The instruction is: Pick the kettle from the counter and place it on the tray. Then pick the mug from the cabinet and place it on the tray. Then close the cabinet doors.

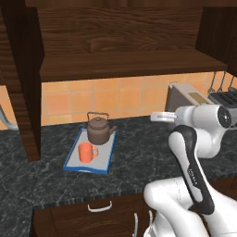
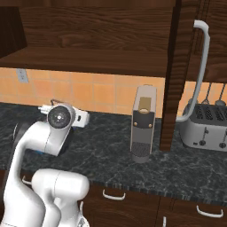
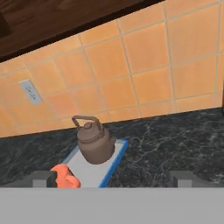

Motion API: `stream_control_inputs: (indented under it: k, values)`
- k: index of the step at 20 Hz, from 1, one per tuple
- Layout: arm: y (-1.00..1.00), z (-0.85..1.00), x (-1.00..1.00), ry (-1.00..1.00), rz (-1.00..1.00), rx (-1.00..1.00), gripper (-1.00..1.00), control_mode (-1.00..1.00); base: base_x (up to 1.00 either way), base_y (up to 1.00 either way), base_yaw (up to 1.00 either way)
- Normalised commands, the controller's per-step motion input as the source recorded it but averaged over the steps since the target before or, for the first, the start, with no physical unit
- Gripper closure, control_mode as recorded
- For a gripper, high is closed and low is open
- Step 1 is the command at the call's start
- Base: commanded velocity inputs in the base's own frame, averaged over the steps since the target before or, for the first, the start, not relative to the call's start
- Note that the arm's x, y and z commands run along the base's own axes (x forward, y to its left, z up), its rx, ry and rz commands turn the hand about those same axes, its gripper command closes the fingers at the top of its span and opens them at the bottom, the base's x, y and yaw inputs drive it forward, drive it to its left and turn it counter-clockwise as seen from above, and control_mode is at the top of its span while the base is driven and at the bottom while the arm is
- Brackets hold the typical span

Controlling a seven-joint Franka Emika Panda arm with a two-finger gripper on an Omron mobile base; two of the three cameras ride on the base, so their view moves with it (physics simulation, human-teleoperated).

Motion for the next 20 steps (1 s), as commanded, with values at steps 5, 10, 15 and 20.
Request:
stream_control_inputs:
  k: [5, 10, 15, 20]
  values:
    - [-0.5, -0.5, -0.56, -0.31, -0.06, 0.21, -1.0, -1.0, 0.0, 0.0, 0.0]
    - [0.16, -0.82, -0.74, -0.21, 0.03, 0.01, -1.0, -1.0, 0.0, 0.0, 0.0]
    - [0.01, -0.29, -0.97, -0.53, 0.01, 0.03, -1.0, -1.0, 0.0, 0.0, 0.0]
    - [0.07, -0.11, -0.89, -0.39, -0.02, 0.1, -1.0, -1.0, 0.0, 0.0, 0.0]
